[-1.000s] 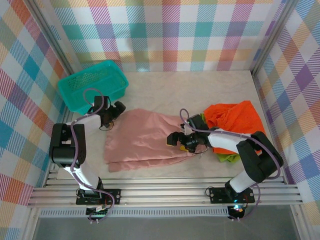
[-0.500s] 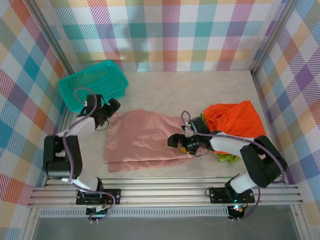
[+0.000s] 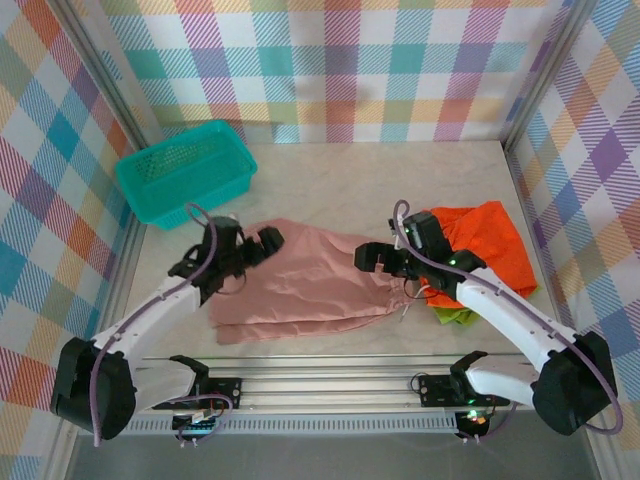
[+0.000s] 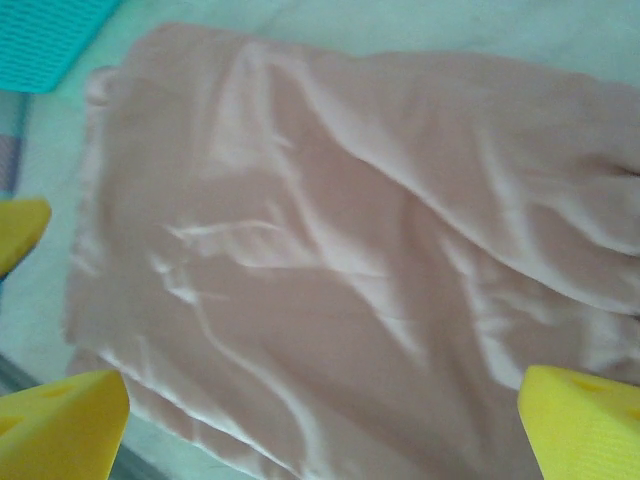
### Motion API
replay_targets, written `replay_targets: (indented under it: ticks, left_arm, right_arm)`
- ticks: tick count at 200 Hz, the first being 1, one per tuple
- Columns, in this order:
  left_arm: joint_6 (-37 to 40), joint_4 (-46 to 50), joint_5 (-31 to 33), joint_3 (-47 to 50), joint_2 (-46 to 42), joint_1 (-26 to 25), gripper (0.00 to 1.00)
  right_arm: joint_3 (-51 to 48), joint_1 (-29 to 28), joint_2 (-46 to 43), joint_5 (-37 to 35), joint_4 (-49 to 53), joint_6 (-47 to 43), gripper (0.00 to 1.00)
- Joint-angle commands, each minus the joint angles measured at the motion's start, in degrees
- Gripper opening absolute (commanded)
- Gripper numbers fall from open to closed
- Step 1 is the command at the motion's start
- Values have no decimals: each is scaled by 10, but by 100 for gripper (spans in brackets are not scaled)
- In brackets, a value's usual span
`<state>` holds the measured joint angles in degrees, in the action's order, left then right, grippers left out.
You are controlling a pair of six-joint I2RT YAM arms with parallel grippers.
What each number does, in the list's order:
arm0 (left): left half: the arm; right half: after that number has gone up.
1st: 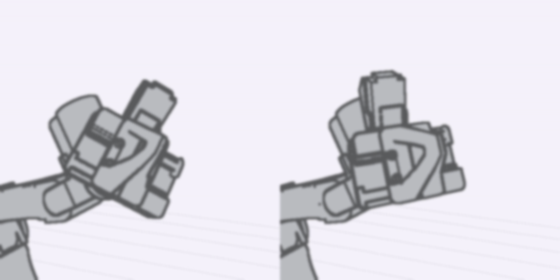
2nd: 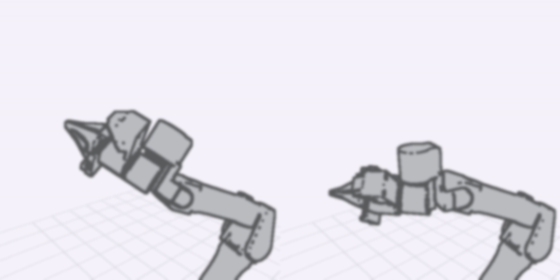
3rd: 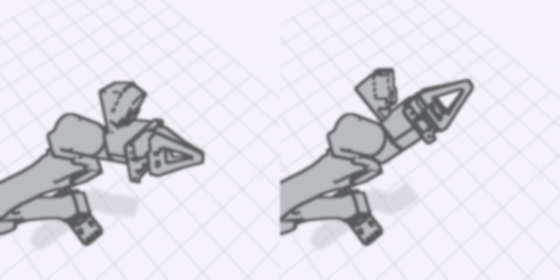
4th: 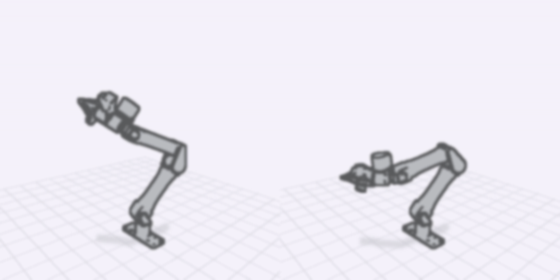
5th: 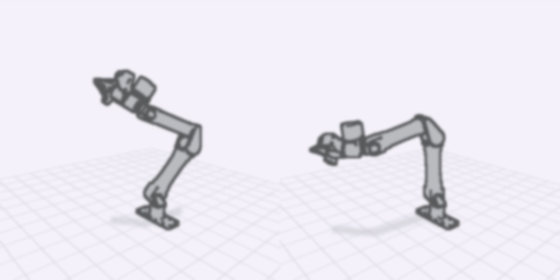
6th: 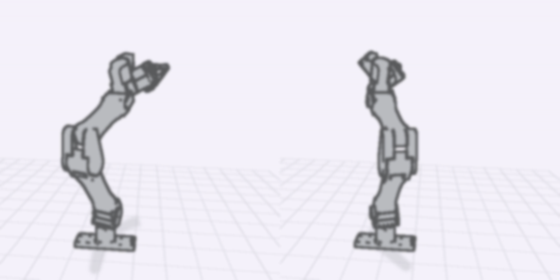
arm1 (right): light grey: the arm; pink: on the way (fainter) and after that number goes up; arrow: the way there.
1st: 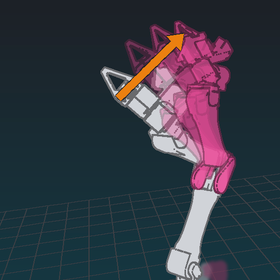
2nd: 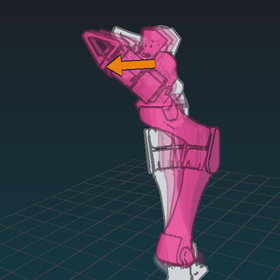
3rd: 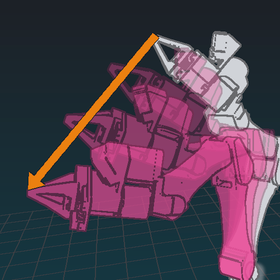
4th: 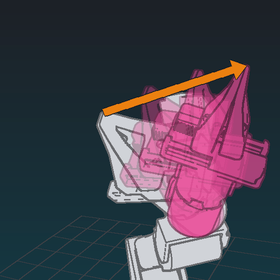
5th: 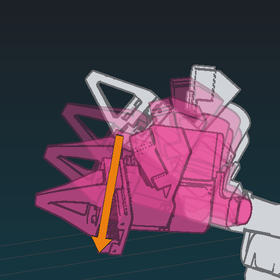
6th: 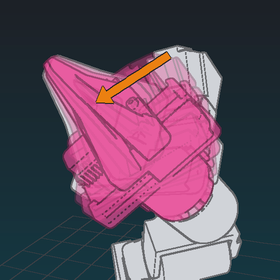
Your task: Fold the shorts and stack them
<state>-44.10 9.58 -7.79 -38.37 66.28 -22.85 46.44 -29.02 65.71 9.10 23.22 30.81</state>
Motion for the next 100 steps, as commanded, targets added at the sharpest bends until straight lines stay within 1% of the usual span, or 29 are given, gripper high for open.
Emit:
replay_targets:
  ticks: [1,27,50,54,74,100]
  left_arm:
    - [-36,-2,18,29,12,-27,100]
    - [-42,-7,28,63,25,-38,100]
    - [-12,58,81,48,54,-34,100]
    - [-5,81,90,45,59,-32,100]
    - [23,108,113,39,93,-6,100]
    - [52,111,98,41,131,55,100]
  right_arm:
    - [0,23,9,-5,65,-23,99]
    - [-11,44,13,24,56,-20,100]
    - [-10,53,25,36,62,-27,99]
    - [-10,53,26,35,63,-27,99]
    - [-15,54,27,38,62,-37,100]
    - [-16,55,28,41,66,-44,100]
